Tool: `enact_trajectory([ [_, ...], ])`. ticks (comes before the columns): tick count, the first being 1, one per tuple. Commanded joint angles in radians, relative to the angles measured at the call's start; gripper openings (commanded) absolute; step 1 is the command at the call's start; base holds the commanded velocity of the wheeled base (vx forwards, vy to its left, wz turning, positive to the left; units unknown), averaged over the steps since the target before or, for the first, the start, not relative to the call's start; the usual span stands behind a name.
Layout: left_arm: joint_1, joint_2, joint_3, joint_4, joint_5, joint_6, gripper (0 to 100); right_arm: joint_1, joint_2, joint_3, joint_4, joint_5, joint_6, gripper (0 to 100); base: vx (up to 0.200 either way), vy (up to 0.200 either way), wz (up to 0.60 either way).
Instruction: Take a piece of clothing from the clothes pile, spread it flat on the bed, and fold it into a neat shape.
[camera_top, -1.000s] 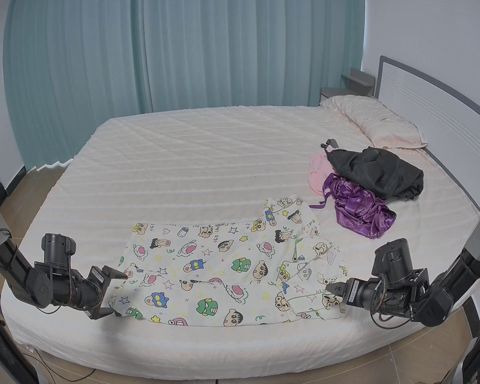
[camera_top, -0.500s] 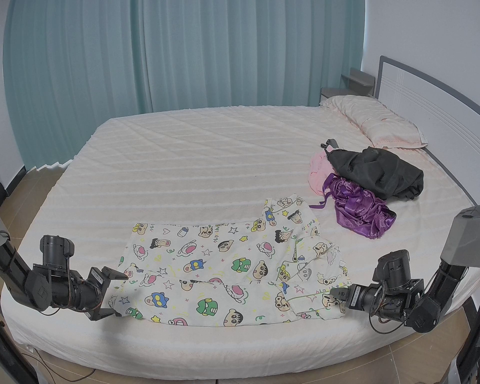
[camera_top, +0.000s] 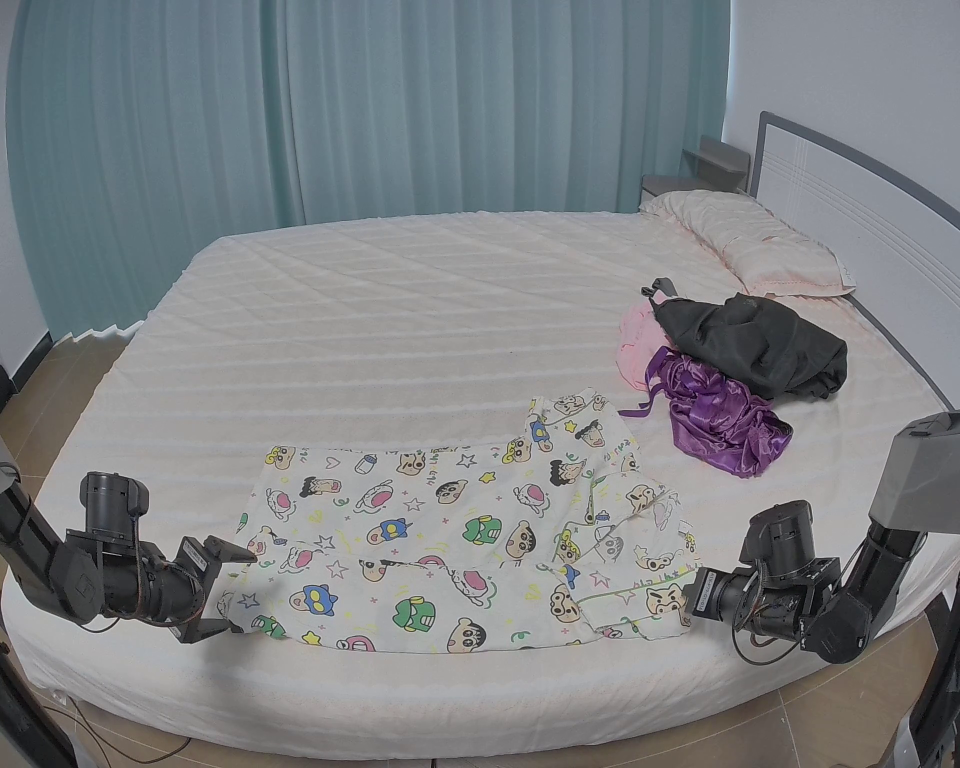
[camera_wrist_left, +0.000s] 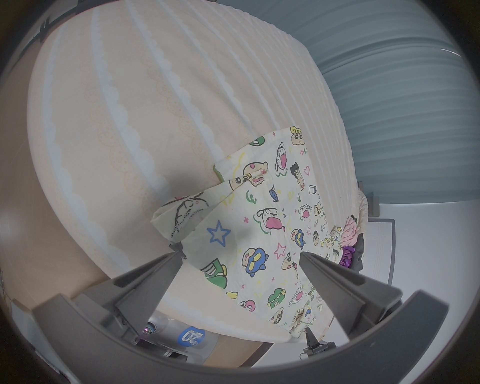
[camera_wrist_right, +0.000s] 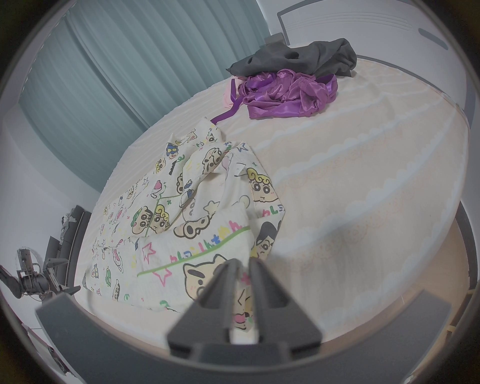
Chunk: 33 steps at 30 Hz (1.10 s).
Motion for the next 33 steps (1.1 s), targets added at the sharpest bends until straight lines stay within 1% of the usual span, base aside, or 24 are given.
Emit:
enact_trajectory([
  [1, -0.001, 0.000, 0.004, 0.000, 0.000, 0.003, 100, 0.000, -0.001, -0.001, 0.000, -0.001, 0.004, 0, 0.000, 0.000, 0.00],
  [5, -0.001, 0.000, 0.008, 0.000, 0.001, 0.027, 100, 0.003, -0.010, 0.005, 0.000, -0.001, 0.005, 0, 0.000, 0.000, 0.00],
  [9, -0.001, 0.000, 0.011, 0.000, 0.001, 0.027, 100, 0.009, -0.035, 0.008, 0.003, -0.002, 0.005, 0, 0.000, 0.000, 0.00],
  [14, -0.001, 0.000, 0.011, 0.000, 0.001, 0.027, 100, 0.020, -0.098, 0.002, 0.041, -0.004, 0.002, 0, 0.000, 0.000, 0.00],
  [15, -0.001, 0.000, 0.011, 0.000, 0.001, 0.027, 100, 0.033, -0.134, -0.004, 0.087, -0.006, 0.002, 0, 0.000, 0.000, 0.00],
  [18, -0.001, 0.000, 0.011, 0.000, 0.001, 0.027, 100, 0.041, -0.153, -0.003, 0.103, -0.006, 0.002, 0, 0.000, 0.000, 0.00],
  [19, -0.001, 0.001, 0.011, 0.000, 0.001, 0.027, 100, 0.070, -0.209, -0.003, 0.150, -0.004, 0.002, 0, 0.000, 0.000, 0.00],
  [21, -0.001, 0.001, 0.011, 0.000, 0.000, 0.027, 100, 0.073, -0.223, -0.004, 0.170, -0.006, 0.002, 0, 0.000, 0.000, 0.00],
  [23, -0.001, 0.000, 0.013, 0.000, 0.000, 0.027, 100, 0.075, -0.252, -0.023, 0.238, -0.006, 0.002, 0, 0.000, 0.000, 0.00],
  [27, -0.001, 0.001, 0.011, 0.000, 0.001, 0.027, 100, 0.073, -0.286, -0.044, 0.322, -0.004, 0.002, 0, 0.000, 0.000, 0.00],
  [30, -0.001, 0.001, 0.011, 0.000, 0.001, 0.027, 100, 0.079, -0.282, -0.044, 0.357, -0.004, 0.004, 0, 0.000, 0.000, 0.00],
  [33, -0.001, 0.001, 0.011, 0.000, 0.001, 0.027, 100, 0.087, -0.266, -0.043, 0.364, -0.002, 0.005, 0, 0.000, 0.000, 0.00],
])
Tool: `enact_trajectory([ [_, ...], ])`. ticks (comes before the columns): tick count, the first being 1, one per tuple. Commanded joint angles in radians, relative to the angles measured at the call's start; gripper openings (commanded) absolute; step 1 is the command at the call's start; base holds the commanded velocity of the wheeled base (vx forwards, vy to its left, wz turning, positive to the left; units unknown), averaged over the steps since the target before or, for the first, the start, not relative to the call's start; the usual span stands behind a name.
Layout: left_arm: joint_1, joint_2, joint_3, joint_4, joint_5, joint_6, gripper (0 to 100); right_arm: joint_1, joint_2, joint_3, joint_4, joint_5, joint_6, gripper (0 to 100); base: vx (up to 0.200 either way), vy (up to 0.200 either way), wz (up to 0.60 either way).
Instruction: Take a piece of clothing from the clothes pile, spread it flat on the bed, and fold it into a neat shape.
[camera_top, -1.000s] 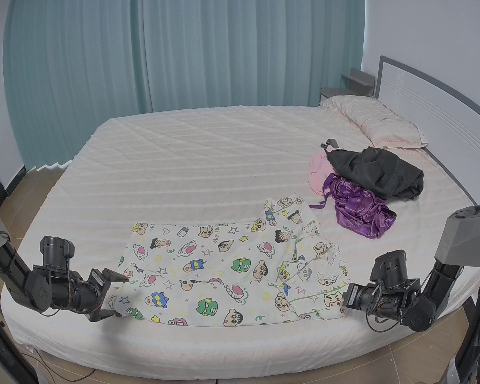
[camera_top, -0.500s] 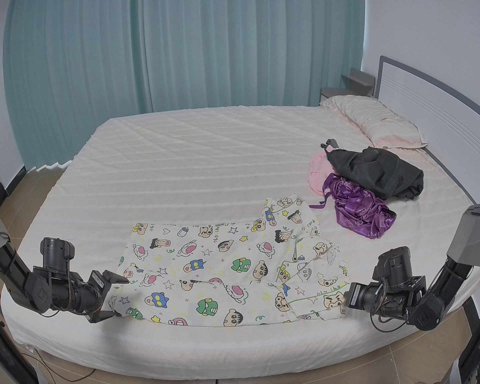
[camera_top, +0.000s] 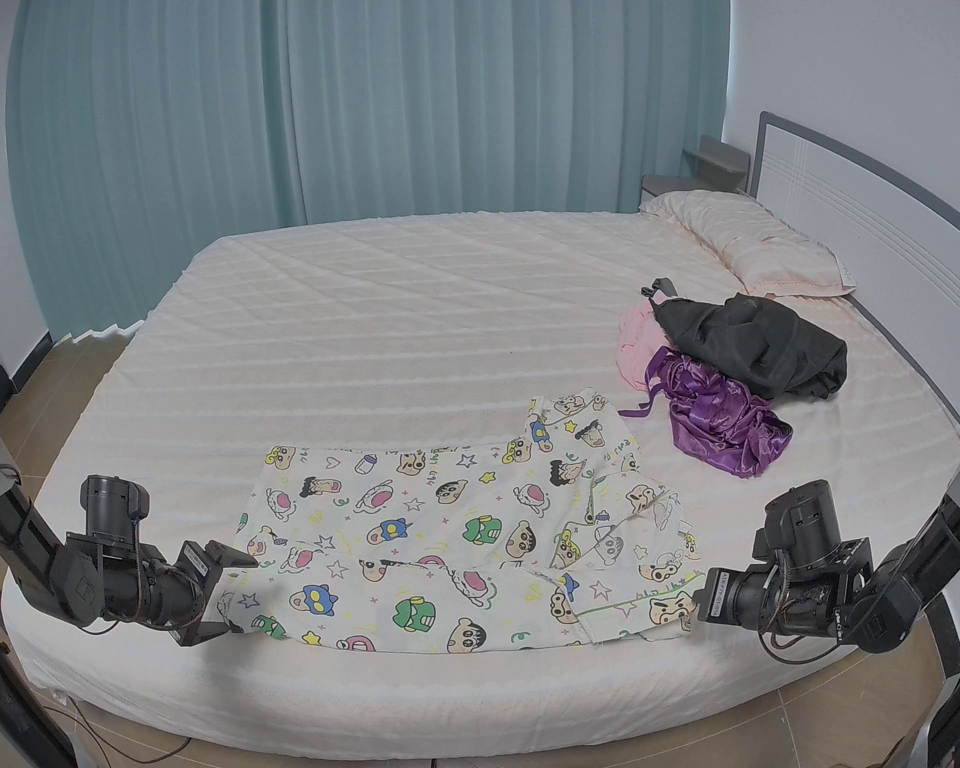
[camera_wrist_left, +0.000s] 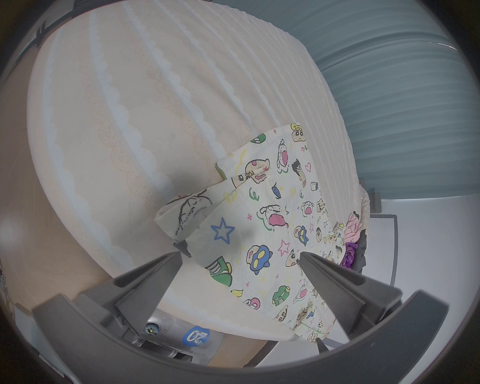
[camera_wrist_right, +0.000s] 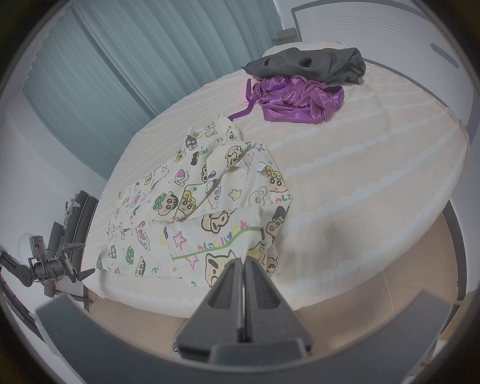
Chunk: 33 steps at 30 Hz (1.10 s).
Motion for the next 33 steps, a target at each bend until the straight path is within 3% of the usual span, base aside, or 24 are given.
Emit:
enact_trajectory([
  [1, 0.000, 0.001, 0.000, -0.001, 0.000, 0.000, 100, 0.010, -0.006, -0.005, 0.006, 0.001, 0.004, 0, 0.000, 0.000, 0.00],
  [5, 0.000, 0.001, 0.000, -0.001, 0.000, 0.000, 100, 0.010, -0.028, -0.025, 0.019, -0.005, 0.002, 0, 0.000, 0.000, 0.00],
  [11, 0.000, 0.003, 0.001, -0.001, 0.000, 0.000, 100, 0.028, -0.040, -0.089, 0.159, -0.002, 0.007, 0, 0.000, 0.000, 0.00],
  [27, -0.001, 0.004, 0.001, -0.001, 0.000, 0.000, 100, 0.034, -0.019, -0.091, 0.286, -0.005, 0.020, 0, 0.000, 0.000, 0.00],
  [28, 0.000, 0.004, 0.001, 0.001, 0.000, 0.000, 100, 0.034, -0.016, -0.092, 0.302, -0.005, 0.020, 100, 0.000, 0.000, 0.00],
  [33, 0.000, 0.006, 0.001, -0.001, 0.000, 0.000, 100, 0.034, -0.013, -0.095, 0.320, 0.002, 0.028, 100, 0.000, 0.000, 0.00],
])
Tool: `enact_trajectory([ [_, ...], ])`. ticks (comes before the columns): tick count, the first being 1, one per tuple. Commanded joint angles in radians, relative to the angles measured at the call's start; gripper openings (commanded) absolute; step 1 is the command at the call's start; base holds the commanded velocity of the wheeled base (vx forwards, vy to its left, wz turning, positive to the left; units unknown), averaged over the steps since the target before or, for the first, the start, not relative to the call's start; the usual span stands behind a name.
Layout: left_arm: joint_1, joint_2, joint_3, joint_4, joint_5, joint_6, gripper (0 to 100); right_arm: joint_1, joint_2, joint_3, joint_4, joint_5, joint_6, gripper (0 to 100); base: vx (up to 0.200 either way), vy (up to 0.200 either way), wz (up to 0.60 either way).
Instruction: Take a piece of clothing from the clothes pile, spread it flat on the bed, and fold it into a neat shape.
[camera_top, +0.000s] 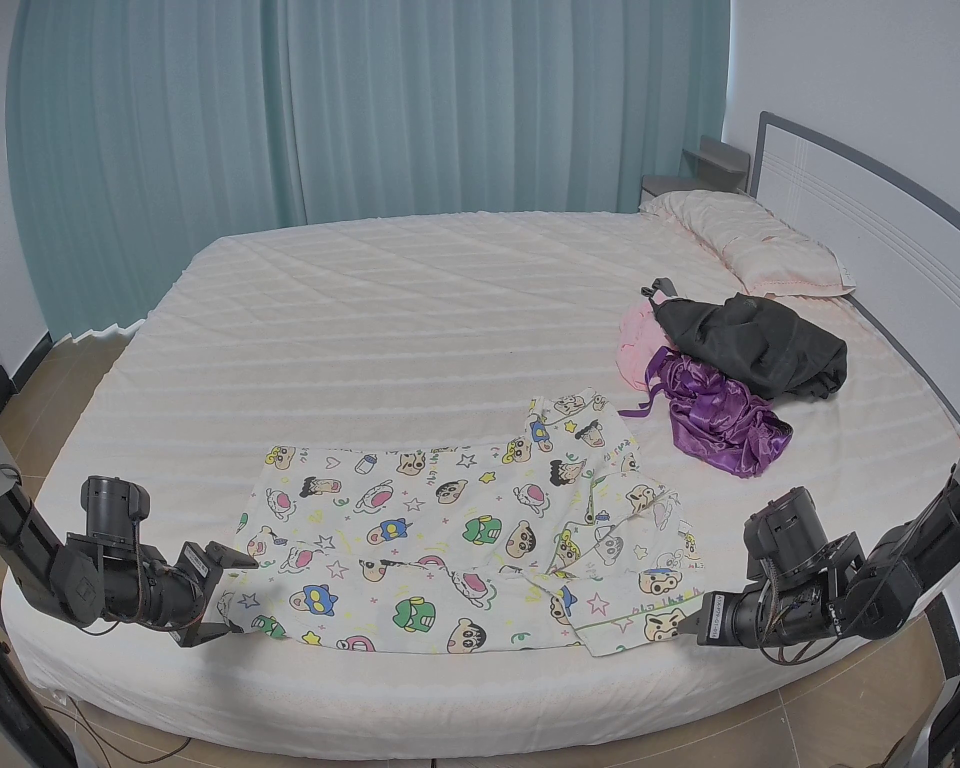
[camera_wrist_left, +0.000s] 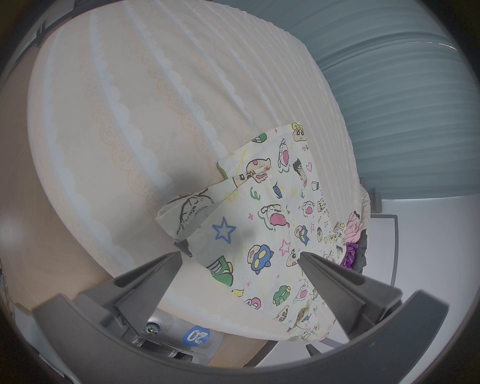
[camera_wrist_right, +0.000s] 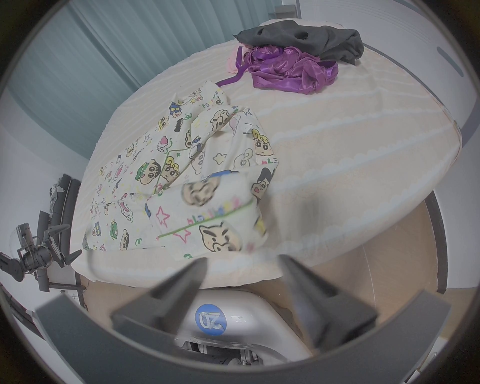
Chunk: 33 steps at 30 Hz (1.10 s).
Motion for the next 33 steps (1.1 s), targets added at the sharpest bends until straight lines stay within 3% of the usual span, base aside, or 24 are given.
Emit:
enact_trajectory([
  [1, 0.000, 0.004, 0.000, -0.001, 0.000, 0.000, 100, 0.000, 0.003, -0.004, -0.001, 0.000, 0.001, 100, 0.000, 0.000, 0.00],
  [10, 0.000, -0.003, 0.000, -0.001, 0.000, 0.000, 100, 0.019, 0.046, -0.104, -0.010, 0.008, 0.012, 100, 0.000, 0.000, 0.00],
  [13, 0.002, -0.018, -0.002, -0.001, 0.007, 0.003, 100, 0.046, 0.139, -0.154, -0.016, 0.009, 0.076, 100, 0.000, 0.000, 0.00],
  [19, 0.023, -0.111, -0.003, 0.001, 0.015, 0.033, 100, 0.025, 0.170, -0.196, -0.031, 0.014, 0.113, 100, 0.000, 0.000, 0.00],
  [23, 0.040, -0.141, -0.011, 0.004, 0.015, 0.122, 100, 0.005, 0.089, -0.174, -0.054, 0.015, 0.116, 100, 0.000, 0.000, 0.00],
  [30, 0.040, -0.027, -0.103, 0.076, 0.015, 0.553, 100, -0.043, 0.046, -0.058, -0.109, 0.018, 0.114, 100, 0.000, 0.000, 0.00],
  [33, 0.040, 0.031, -0.141, 0.136, 0.006, 0.687, 100, -0.044, 0.058, -0.010, -0.178, 0.018, 0.113, 100, 0.000, 0.000, 0.00],
])
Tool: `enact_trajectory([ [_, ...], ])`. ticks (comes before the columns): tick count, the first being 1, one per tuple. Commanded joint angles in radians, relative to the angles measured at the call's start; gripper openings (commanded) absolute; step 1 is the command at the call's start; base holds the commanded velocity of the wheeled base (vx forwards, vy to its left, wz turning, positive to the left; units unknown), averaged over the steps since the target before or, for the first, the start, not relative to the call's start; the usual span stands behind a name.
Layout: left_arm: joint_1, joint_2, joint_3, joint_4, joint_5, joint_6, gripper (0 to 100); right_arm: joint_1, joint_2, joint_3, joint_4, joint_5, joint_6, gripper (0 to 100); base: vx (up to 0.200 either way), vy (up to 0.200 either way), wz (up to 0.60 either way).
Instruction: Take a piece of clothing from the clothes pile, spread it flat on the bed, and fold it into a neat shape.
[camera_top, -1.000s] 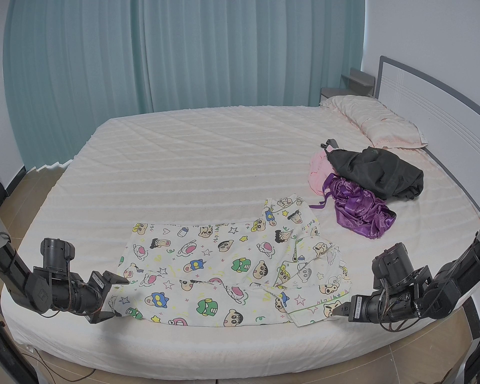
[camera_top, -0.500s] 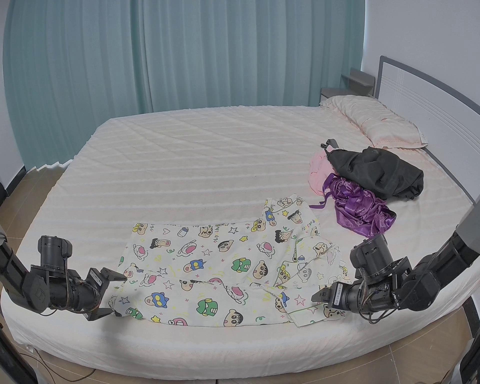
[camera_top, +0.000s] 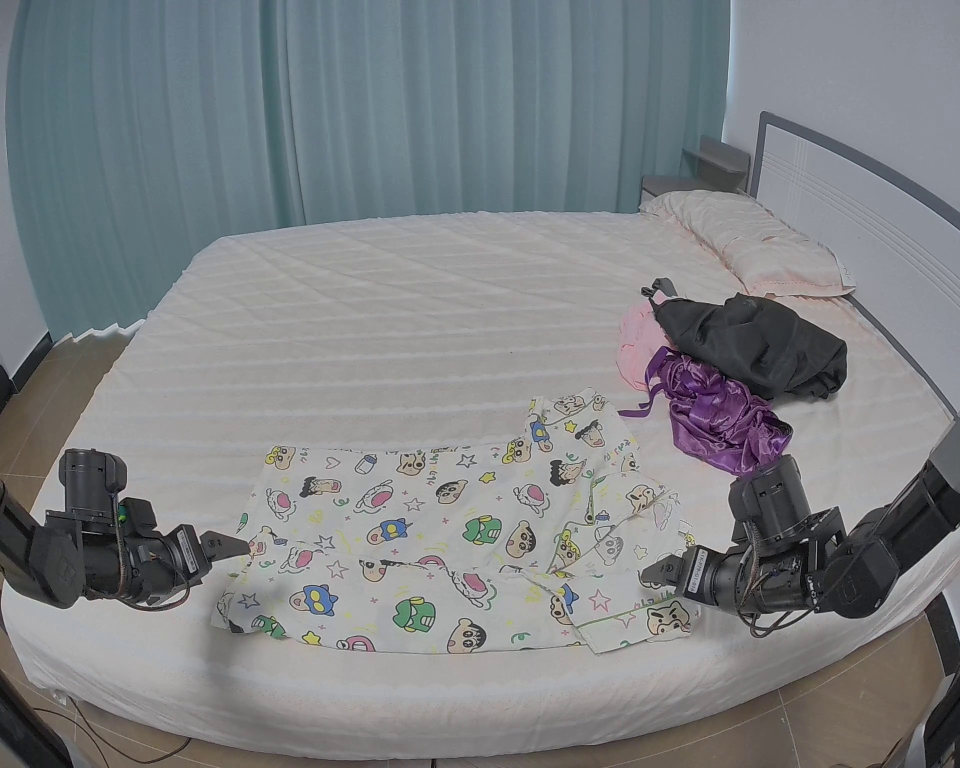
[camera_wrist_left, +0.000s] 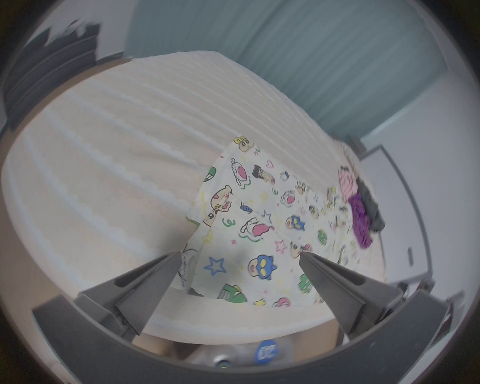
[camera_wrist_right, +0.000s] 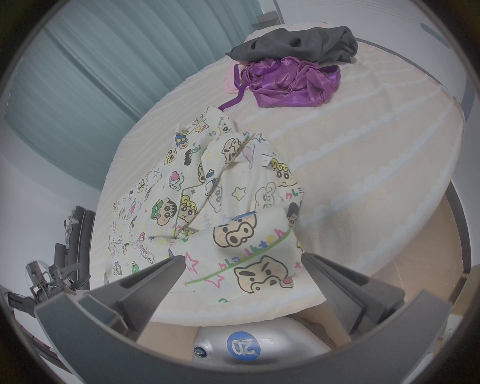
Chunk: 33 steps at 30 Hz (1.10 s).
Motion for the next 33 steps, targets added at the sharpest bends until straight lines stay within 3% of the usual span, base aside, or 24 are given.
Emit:
enact_trajectory([
  [1, 0.003, 0.150, -0.108, 0.100, -0.009, 0.203, 100, -0.025, -0.012, 0.115, -0.119, 0.004, -0.004, 100, 0.000, 0.000, 0.00],
  [5, 0.003, 0.227, -0.171, 0.126, -0.010, 0.248, 100, -0.020, 0.004, 0.143, -0.191, 0.004, -0.009, 100, 0.000, 0.000, 0.00],
  [12, 0.009, 0.266, -0.176, 0.126, -0.046, 0.358, 100, -0.013, 0.007, 0.143, -0.194, 0.004, -0.009, 100, 0.000, 0.000, 0.00],
  [21, 0.016, 0.276, -0.164, 0.126, -0.044, 0.375, 100, -0.013, 0.007, 0.143, -0.194, 0.004, -0.007, 100, 0.000, 0.000, 0.00],
  [22, 0.016, 0.276, -0.162, 0.126, -0.044, 0.377, 0, -0.013, 0.007, 0.143, -0.194, 0.004, -0.007, 100, 0.000, 0.000, 0.00],
  [33, 0.043, 0.262, -0.118, 0.155, 0.000, 0.430, 0, -0.013, 0.008, 0.143, -0.194, 0.006, -0.007, 100, 0.000, 0.000, 0.00],
])
